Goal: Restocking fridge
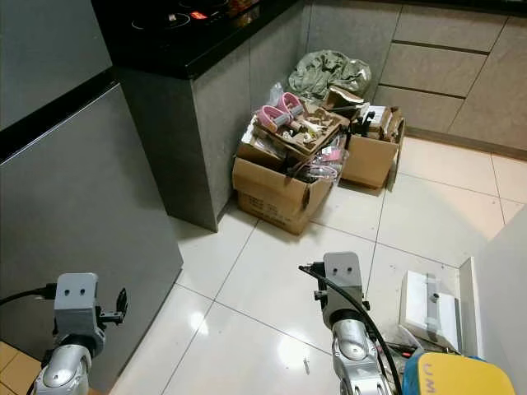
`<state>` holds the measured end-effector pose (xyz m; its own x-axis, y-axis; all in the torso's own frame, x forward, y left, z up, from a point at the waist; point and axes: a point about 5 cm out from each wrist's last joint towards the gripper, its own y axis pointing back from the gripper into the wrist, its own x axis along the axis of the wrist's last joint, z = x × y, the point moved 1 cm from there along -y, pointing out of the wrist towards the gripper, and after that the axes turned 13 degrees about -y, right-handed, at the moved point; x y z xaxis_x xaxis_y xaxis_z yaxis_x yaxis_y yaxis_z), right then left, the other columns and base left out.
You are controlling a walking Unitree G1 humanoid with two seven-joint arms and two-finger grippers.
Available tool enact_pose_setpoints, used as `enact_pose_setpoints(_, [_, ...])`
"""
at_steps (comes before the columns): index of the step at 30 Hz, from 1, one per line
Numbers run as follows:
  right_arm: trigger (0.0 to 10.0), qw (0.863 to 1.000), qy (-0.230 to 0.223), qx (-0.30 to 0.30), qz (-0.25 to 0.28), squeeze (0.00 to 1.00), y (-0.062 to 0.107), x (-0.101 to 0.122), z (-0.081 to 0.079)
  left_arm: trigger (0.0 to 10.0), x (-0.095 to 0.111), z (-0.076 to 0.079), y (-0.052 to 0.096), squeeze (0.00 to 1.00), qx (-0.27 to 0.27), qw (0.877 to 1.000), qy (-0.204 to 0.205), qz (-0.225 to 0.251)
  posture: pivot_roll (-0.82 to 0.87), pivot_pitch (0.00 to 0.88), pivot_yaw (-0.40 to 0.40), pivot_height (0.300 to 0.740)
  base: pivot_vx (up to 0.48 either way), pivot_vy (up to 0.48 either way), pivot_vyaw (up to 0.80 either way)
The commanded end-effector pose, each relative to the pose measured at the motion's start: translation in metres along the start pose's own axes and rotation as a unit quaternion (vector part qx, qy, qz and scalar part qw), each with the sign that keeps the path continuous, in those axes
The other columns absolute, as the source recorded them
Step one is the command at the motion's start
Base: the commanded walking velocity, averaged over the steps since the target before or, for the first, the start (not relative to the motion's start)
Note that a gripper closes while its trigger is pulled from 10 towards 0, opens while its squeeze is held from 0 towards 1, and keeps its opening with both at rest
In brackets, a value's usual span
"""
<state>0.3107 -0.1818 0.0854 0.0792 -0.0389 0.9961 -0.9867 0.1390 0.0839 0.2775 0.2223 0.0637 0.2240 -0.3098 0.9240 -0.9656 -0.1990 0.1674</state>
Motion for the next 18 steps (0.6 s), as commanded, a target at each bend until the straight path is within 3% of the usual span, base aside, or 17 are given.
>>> enact_pose_setpoints(1, [10.0, 1.0, -0.002, 0.001, -0.009, 0.0, 0.0041, -0.0065, 0.0, 10.0, -0.0061, 0.0036, 0.0021, 0.0, -0.006, 1.0, -0.002, -0.014, -0.12, 0.187, 0.055, 0.74, 0.461, 0.0, 0.0])
enact_pose_setpoints(18, [10.0, 1.0, -0.002, 0.004, -0.013, 0.0, 0.0045, -0.008, -0.0012, 10.0, -0.0059, 0.0042, 0.0019, 0.0, -0.007, 1.0, -0.001, -0.014, -0.11, 0.189, 0.054, 0.74, 0.454, 0.0, 0.0])
